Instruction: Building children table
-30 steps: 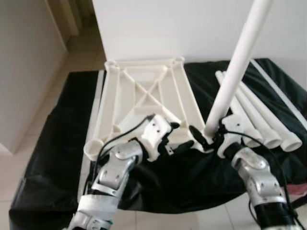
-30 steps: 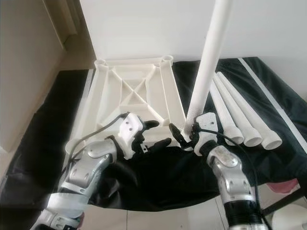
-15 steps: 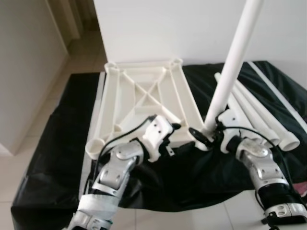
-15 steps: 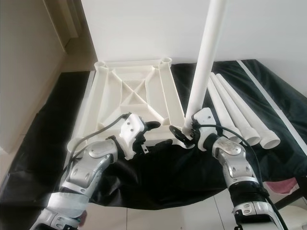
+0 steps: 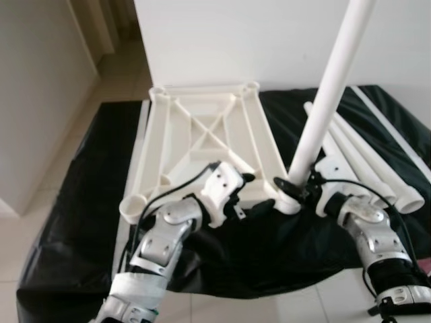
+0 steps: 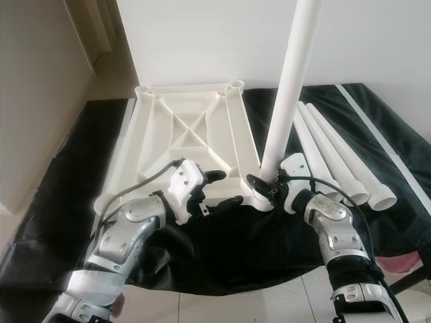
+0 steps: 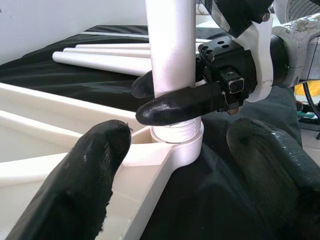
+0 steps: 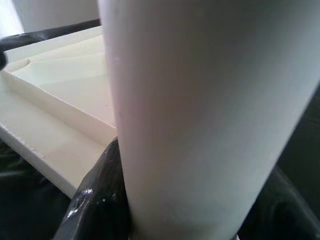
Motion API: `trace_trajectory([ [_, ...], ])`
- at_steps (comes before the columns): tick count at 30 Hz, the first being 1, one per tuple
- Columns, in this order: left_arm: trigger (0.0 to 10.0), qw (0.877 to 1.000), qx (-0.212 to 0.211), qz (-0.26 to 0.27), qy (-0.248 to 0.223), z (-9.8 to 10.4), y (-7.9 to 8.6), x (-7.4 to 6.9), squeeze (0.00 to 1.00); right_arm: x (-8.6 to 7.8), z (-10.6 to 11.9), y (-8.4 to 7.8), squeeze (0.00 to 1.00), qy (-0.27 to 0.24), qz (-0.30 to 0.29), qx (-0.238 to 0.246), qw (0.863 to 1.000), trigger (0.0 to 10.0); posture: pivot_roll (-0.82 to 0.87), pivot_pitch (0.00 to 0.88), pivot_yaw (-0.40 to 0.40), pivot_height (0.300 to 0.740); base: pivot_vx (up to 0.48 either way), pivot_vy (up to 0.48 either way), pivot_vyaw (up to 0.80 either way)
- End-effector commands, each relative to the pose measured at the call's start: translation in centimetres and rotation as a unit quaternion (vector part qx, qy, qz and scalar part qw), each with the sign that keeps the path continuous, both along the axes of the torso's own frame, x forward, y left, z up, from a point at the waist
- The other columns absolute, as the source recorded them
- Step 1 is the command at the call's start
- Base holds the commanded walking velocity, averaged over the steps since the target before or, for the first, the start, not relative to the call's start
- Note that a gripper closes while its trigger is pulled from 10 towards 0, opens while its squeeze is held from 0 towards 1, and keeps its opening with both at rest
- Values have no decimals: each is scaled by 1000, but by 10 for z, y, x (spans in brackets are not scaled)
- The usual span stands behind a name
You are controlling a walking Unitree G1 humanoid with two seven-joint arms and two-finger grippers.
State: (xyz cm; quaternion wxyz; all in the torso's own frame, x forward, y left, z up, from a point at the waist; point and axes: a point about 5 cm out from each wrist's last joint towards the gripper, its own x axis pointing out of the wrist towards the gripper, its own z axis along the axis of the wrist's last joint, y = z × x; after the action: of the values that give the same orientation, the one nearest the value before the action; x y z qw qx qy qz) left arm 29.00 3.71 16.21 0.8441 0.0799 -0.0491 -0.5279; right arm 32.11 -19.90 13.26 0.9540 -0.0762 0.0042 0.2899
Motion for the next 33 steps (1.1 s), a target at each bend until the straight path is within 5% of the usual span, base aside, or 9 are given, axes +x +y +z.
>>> trace_trajectory([
  [1,10000,1000,4,-2,5,-2,-1,-1,0,-4,-14,3,0,27,-43,-7,999,10000,-101,0,38,740,0,0,0],
  [15,10000,1000,4,-5,10,-4,-1,-4,0,-10,-15,23,0,25,-217,45,975,10000,-99,0,38,740,0,0,0],
  [22,10000,1000,5,-7,10,-4,-1,-5,0,-21,-23,38,0,27,-378,83,922,10000,-95,0,35,740,0,0,0],
  [26,10000,1000,4,-9,12,-4,-3,-5,0,-20,-17,51,0,25,-381,110,918,10000,-99,0,39,740,0,0,0],
  [33,10000,1000,5,-14,12,-4,-5,-6,0,-18,-11,49,0,13,-381,107,918,10000,-98,0,37,740,0,0,0],
])
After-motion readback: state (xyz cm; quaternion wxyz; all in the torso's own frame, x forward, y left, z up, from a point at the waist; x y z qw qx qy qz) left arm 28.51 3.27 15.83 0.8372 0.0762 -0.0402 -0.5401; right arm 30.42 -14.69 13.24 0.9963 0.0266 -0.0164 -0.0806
